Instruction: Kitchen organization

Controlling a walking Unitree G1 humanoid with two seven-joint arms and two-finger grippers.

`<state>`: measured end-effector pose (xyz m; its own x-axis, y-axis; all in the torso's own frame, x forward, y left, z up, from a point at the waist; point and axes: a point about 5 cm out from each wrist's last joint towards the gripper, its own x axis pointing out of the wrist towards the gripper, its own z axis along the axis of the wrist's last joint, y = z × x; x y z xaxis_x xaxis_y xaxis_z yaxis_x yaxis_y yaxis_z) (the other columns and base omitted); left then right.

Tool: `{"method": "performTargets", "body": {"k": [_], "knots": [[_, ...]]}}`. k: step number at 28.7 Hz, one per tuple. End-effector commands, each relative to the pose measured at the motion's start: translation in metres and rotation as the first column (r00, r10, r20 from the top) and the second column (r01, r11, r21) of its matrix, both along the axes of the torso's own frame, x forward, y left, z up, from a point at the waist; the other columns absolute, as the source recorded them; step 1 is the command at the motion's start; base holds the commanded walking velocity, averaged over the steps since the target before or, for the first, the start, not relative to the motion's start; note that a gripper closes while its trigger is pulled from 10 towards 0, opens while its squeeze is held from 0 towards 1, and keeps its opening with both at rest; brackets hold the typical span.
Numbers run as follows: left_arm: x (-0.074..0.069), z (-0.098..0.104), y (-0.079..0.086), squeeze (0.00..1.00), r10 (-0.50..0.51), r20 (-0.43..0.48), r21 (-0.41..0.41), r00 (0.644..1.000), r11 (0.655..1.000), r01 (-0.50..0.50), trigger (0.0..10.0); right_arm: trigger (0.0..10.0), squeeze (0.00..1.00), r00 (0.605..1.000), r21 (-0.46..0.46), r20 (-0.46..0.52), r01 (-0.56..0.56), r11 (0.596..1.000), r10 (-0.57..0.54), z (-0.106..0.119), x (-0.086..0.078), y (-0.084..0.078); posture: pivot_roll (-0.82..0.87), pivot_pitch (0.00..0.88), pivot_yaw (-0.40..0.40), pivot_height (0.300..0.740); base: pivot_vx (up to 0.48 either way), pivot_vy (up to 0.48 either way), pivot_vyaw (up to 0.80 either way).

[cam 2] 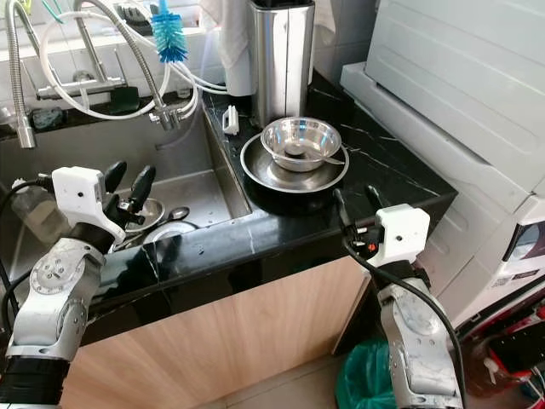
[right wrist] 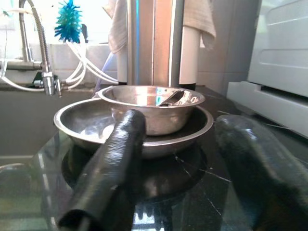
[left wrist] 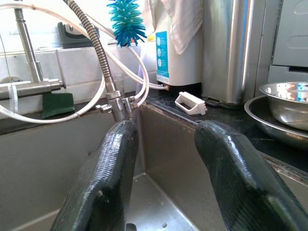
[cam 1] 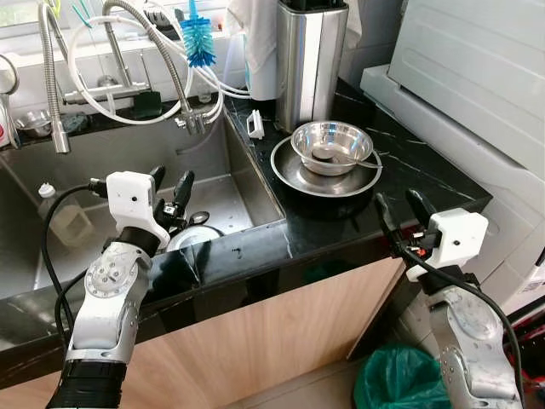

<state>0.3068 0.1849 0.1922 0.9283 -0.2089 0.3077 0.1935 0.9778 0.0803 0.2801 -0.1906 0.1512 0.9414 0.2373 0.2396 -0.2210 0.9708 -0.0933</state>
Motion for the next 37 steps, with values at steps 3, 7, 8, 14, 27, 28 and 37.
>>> {"method": "performTargets", "body": {"k": [3, 7, 8, 14, 27, 28, 37], "knots": [[-0.001, 0.007, -0.005, 0.00, -0.004, 0.014, 0.013, 1.000, 1.000, 0.004, 10.0, 10.0, 1.00, 1.000, -0.023, -0.004, -0.010, 1.000, 0.010, -0.002, 0.008, -0.003, 0.02, 0.040, 0.032, 0.740, 0.000, 0.000, 0.00], [0.001, 0.007, -0.009, 0.00, -0.010, 0.015, 0.007, 1.000, 1.000, 0.010, 10.0, 10.0, 1.00, 1.000, -0.041, -0.014, 0.028, 0.999, -0.028, -0.004, 0.020, -0.008, 0.03, 0.035, 0.032, 0.740, 0.000, 0.000, 0.00], [0.001, 0.007, -0.009, 0.00, -0.015, 0.017, 0.007, 1.000, 1.000, 0.014, 10.0, 10.0, 0.00, 1.000, -0.042, -0.011, 0.025, 0.999, -0.025, -0.002, 0.025, -0.008, 0.03, 0.032, 0.032, 0.740, 0.000, 0.000, 0.00], [0.001, 0.008, -0.011, 0.00, -0.014, 0.015, 0.010, 1.000, 1.000, 0.014, 10.0, 10.0, 0.00, 0.999, -0.040, 0.003, 0.032, 0.999, -0.032, 0.005, 0.043, -0.010, 0.03, 0.025, 0.034, 0.740, 0.000, 0.000, 0.00], [0.004, 0.014, -0.009, 0.00, 0.002, 0.032, 0.006, 0.999, 1.000, -0.002, 10.0, 10.0, 0.00, 1.000, -0.038, 0.009, -0.022, 0.999, 0.022, 0.014, 0.070, -0.007, 0.04, 0.023, 0.029, 0.740, 0.000, 0.000, 0.00], [0.004, 0.014, -0.009, 0.00, 0.002, 0.032, 0.006, 0.999, 1.000, -0.002, 10.0, 10.0, 0.00, 1.000, -0.038, 0.009, -0.022, 0.999, 0.022, 0.014, 0.070, -0.007, 0.04, 0.023, 0.029, 0.740, 0.000, 0.000, 0.00], [0.004, 0.014, -0.009, 0.00, 0.009, 0.027, 0.010, 1.000, 1.000, -0.009, 10.0, 0.0, 0.00, 0.998, -0.053, 0.032, -0.047, 0.997, 0.049, 0.023, 0.081, -0.008, 0.05, 0.029, 0.026, 0.740, 0.000, 0.000, 0.00]]}}
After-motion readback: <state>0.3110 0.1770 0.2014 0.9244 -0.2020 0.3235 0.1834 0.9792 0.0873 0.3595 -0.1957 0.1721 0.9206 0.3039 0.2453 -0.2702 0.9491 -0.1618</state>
